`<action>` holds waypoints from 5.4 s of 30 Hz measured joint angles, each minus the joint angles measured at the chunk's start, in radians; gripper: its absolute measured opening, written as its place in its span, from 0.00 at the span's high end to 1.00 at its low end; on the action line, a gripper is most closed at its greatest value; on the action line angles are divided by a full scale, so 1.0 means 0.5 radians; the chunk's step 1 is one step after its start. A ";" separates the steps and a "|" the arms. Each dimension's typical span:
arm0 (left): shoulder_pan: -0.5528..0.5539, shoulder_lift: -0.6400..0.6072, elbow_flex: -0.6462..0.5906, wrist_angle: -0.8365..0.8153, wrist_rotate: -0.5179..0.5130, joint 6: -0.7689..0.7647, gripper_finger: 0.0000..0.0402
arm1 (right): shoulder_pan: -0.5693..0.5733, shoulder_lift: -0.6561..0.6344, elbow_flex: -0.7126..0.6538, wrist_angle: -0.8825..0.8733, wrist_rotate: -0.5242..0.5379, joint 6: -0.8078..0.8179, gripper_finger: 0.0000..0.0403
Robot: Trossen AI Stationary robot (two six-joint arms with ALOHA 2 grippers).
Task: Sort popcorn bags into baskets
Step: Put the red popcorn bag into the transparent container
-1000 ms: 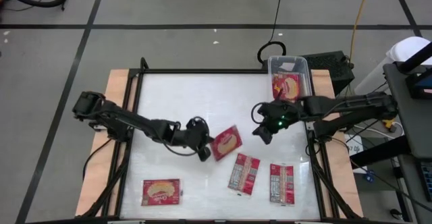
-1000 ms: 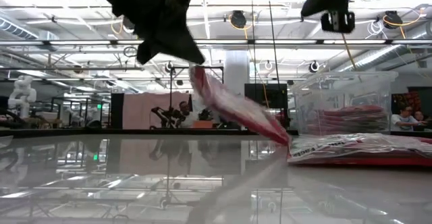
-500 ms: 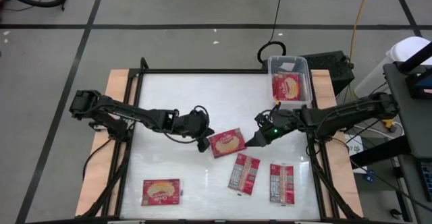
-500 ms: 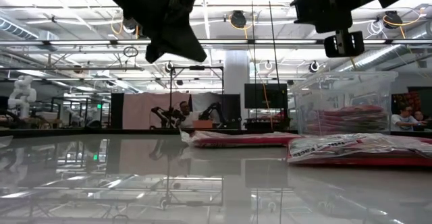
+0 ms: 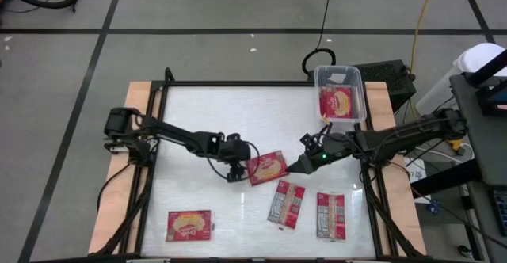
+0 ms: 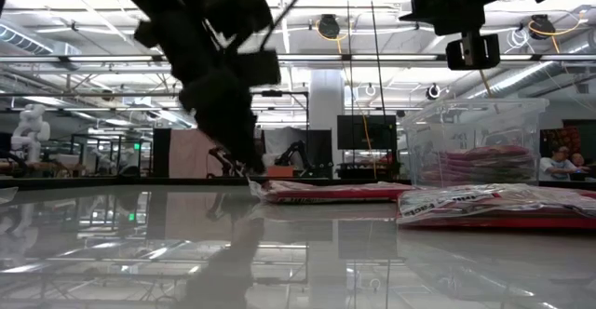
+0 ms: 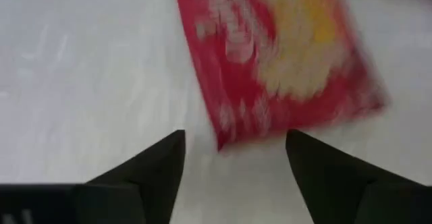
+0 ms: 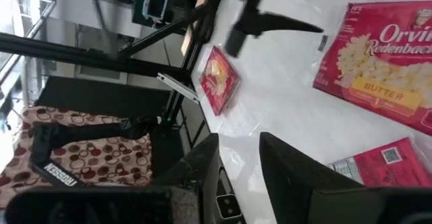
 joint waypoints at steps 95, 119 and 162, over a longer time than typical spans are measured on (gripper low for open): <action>0.139 -0.150 0.001 0.474 0.251 0.282 0.98 | -0.772 1.257 1.000 -1.438 -0.967 -2.779 0.91; 0.324 -1.044 0.002 0.068 -0.142 -0.389 0.75 | -0.671 0.318 0.999 -1.255 -0.188 -1.216 0.97; 0.413 -0.347 0.306 2.274 -0.211 -0.935 0.36 | -1.058 0.097 0.995 0.490 0.190 -1.211 0.98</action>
